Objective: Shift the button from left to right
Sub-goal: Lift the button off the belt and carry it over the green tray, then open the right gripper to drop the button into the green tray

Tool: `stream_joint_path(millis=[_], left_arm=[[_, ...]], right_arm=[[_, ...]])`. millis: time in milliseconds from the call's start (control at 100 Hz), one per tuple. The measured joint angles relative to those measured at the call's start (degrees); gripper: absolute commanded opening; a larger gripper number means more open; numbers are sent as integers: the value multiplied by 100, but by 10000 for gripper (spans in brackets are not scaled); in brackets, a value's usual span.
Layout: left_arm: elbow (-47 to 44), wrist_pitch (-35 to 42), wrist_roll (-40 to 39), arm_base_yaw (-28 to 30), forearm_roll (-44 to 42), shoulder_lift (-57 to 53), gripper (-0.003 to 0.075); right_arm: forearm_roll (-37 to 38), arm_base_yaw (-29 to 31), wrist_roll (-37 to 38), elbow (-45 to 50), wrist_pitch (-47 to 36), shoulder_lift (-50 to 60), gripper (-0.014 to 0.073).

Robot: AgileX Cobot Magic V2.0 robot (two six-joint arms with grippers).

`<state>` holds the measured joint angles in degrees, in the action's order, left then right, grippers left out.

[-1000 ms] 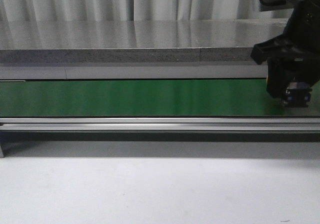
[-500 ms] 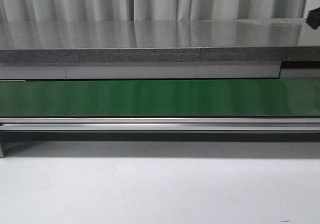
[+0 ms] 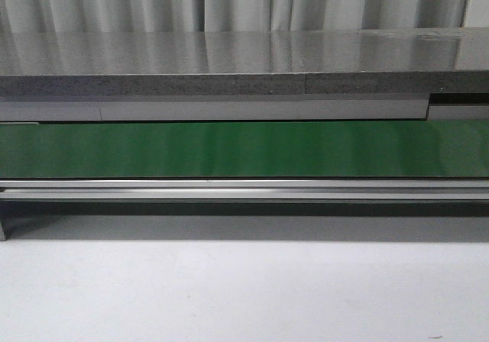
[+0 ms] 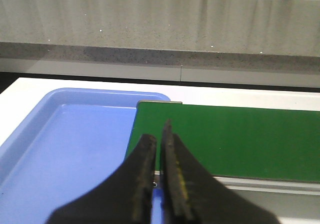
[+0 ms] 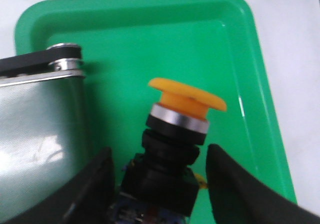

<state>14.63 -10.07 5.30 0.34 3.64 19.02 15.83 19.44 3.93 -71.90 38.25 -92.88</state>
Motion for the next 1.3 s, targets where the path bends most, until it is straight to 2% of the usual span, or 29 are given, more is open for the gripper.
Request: stream_joint_path(millis=[180, 540, 830, 1130, 1300], left_arm=[[0, 0, 0, 0, 0, 0, 5], [0, 0, 0, 0, 0, 0, 5], [0, 0, 0, 0, 0, 0, 5], [0, 0, 0, 0, 0, 0, 5], [0, 0, 0, 0, 0, 0, 5]], right_arm=[[35, 259, 0, 0, -262, -230, 162], [-310, 271, 0, 0, -270, -1000, 168], [-334, 271, 0, 0, -244, -1070, 307], [-376, 271, -41, -13, -188, -1070, 326], [-391, 235, -50, -13, -188, -1070, 441]])
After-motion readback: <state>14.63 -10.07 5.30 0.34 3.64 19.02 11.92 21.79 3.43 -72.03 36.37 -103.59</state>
